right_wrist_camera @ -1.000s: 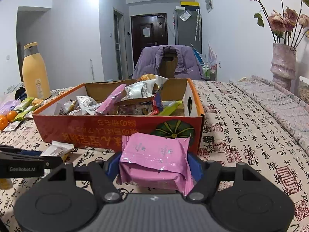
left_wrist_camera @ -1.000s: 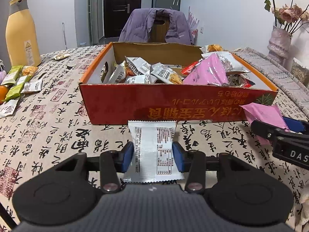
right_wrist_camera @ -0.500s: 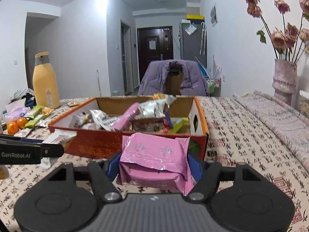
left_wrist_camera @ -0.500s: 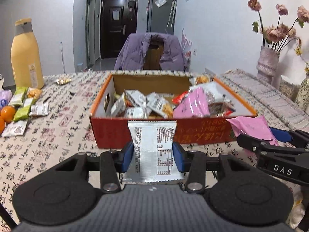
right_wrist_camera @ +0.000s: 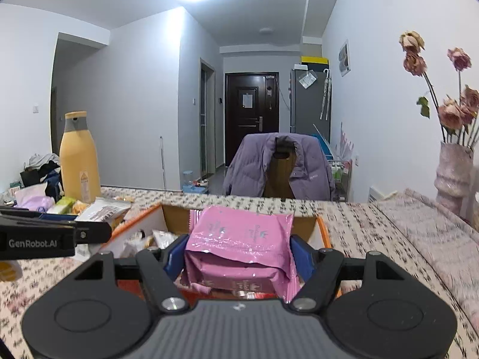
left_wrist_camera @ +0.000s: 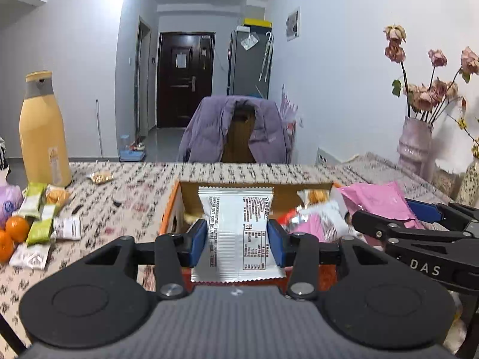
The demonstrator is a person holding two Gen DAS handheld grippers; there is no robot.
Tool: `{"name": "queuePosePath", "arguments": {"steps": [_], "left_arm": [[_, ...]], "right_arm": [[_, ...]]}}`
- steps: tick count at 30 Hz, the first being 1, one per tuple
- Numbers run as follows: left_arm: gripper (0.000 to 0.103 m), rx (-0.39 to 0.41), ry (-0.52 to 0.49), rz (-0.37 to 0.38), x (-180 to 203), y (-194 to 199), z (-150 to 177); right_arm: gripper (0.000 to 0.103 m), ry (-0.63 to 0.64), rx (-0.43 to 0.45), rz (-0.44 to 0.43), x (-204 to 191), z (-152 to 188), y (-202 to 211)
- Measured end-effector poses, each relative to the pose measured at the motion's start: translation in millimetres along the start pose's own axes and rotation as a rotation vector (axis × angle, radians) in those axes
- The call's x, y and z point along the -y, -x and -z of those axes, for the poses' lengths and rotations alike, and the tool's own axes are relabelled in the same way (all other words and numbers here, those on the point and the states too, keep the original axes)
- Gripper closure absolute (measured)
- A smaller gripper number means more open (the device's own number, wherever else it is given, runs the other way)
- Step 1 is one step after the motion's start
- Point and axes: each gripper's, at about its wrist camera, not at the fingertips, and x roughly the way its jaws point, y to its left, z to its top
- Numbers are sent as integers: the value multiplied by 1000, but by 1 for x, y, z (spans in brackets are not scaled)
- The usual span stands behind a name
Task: Organize snacks
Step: 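Carry the white and pink packets over the box and open both grippers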
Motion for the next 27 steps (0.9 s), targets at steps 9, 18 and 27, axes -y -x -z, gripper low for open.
{"name": "queuePosePath", "arguments": {"steps": [9, 18, 27], "left_arm": [[58, 21, 29, -4, -10, -39, -26], [58, 9, 65, -25, -17, -89, -20], [58, -19, 41, -32, -24, -110, -5]], "right_arm": [[33, 24, 10, 4, -11, -29, -45], [33, 7, -3, 38, -9, -23, -91], [32, 24, -36, 26, -7, -4, -111]]}}
